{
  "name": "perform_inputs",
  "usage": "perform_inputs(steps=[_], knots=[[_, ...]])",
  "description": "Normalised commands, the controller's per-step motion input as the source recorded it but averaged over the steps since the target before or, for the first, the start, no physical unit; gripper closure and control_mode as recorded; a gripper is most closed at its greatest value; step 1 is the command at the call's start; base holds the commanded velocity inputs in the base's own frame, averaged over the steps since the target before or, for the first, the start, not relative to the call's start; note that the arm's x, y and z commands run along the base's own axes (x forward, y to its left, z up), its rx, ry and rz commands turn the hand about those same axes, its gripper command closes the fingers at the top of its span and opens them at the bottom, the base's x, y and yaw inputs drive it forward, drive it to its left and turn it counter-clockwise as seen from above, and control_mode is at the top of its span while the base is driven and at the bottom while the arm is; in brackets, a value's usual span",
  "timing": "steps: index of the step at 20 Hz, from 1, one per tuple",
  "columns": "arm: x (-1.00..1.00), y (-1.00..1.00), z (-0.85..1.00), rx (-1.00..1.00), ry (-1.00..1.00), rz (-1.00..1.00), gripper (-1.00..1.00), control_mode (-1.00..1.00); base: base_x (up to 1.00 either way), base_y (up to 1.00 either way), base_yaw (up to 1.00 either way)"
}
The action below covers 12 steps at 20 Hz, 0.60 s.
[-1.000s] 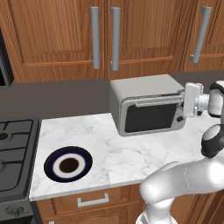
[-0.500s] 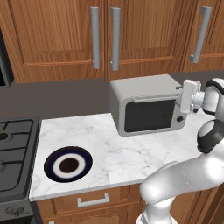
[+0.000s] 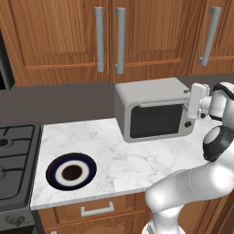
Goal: Pull the toaster oven rack outwards. Pick up the baguette from the plate and place it on the toaster oven rack. Close the toaster oven door fully and set the temperature to the lowest setting.
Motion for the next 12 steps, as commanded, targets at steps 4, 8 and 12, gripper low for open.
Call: perform_inputs(steps=[4, 8, 12], knots=[[0.28, 0.00, 0.00, -0.01, 0.00, -0.12, -1.00, -1.00, 0.00, 0.00, 0.00], [-0.10, 0.00, 0.01, 0.00, -0.02, -0.10, -1.00, -1.00, 0.00, 0.00, 0.00], [-0.12, 0.00, 0.13, 0.00, -0.06, -0.08, -1.00, -1.00, 0.00, 0.00, 0.00]])
